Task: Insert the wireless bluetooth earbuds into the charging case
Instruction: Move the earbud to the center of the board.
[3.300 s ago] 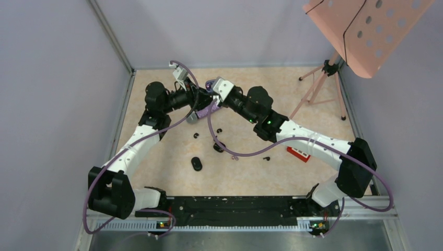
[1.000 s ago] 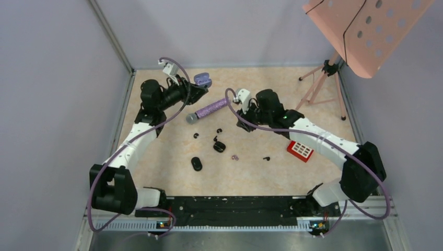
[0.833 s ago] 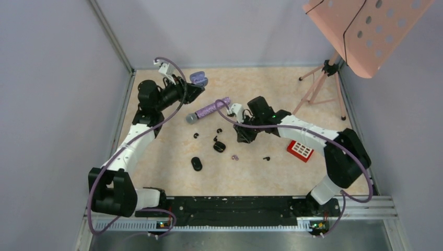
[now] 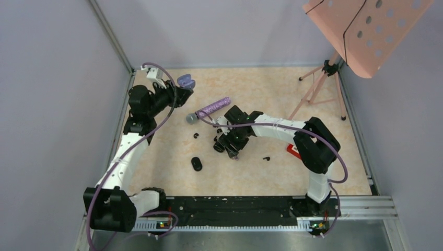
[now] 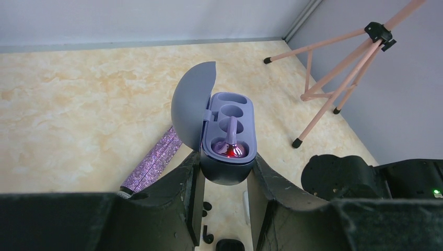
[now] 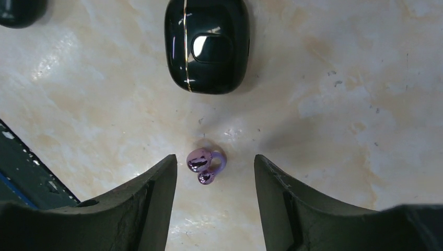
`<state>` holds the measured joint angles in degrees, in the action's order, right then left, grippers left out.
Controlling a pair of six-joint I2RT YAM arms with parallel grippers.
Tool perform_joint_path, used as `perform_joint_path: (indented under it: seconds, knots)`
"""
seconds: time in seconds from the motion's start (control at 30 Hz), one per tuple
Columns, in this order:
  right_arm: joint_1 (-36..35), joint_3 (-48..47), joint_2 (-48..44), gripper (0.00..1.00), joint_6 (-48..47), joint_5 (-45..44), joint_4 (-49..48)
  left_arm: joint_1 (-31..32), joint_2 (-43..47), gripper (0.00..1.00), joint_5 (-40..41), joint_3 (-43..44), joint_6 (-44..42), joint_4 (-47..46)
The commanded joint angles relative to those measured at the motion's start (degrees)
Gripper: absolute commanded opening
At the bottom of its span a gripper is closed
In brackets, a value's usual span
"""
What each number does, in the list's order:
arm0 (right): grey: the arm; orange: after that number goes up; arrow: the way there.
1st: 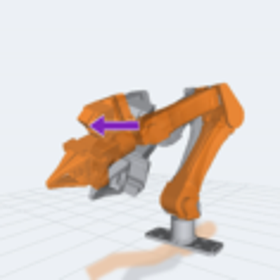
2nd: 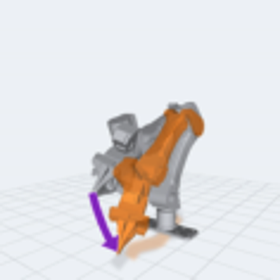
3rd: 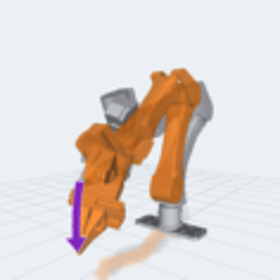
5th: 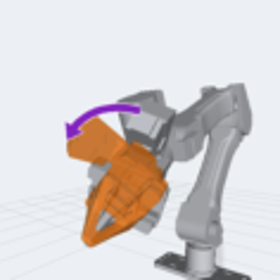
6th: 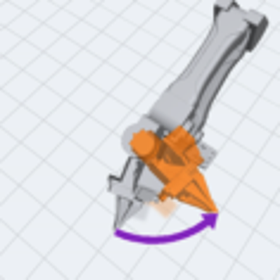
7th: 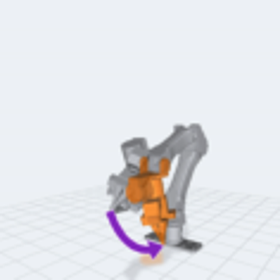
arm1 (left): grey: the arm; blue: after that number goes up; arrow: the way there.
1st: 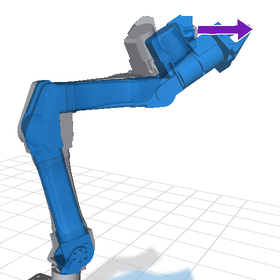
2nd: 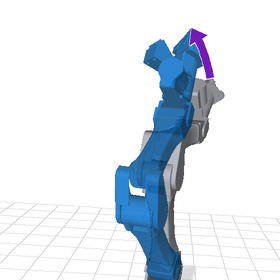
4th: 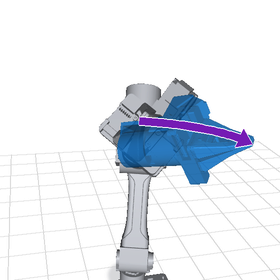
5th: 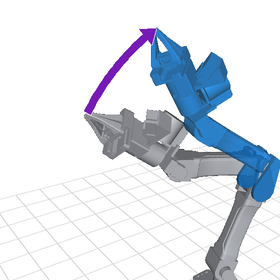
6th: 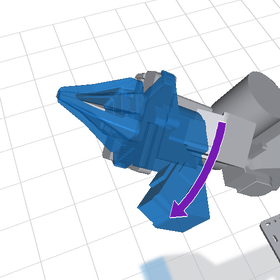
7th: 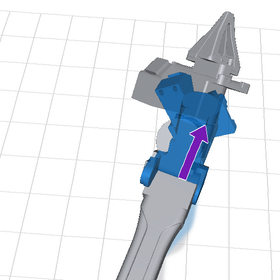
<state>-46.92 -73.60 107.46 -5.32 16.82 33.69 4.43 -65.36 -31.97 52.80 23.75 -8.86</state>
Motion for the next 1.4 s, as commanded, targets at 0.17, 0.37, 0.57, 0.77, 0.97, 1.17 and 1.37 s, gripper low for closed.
perform_joint_path:
  seconds: [0.17,0.37,0.57,0.77,0.97,1.17,1.37]
  knots:
    - [-3.48,-3.47,1.17,0.52,1.02,-6.51,3.57,-1.06,1.14,0.00,0.73,0.90,-1.75,-0.87]
    - [-4.77,-2.06,1.33,0.46,0.78,-7.81,3.27,-1.26,0.95,0.00,0.11,0.74,-2.21,-0.98]
    - [-4.81,-1.41,0.47,0.32,-0.83,-9.85,2.26,-1.26,0.62,0.00,0.35,0.47,-1.84,-1.93]
    - [-4.32,-1.53,0.27,0.24,-2.42,-9.79,1.98,-1.26,0.15,0.00,0.41,0.29,-1.25,-3.01]
    - [-2.63,-1.82,-1.81,0.14,-2.05,-14.08,1.50,-1.26,-0.30,0.00,0.24,0.44,-1.29,-3.18]
    - [2.74,-2.37,-2.66,0.11,1.19,-12.78,2.56,-1.26,-1.78,0.00,0.08,0.84,-1.09,-4.26]
    - [5.78,-1.13,-5.35,0.12,11.63,-25.41,4.23,-1.26,-3.02,0.00,-0.99,1.46,-0.87,-4.72]
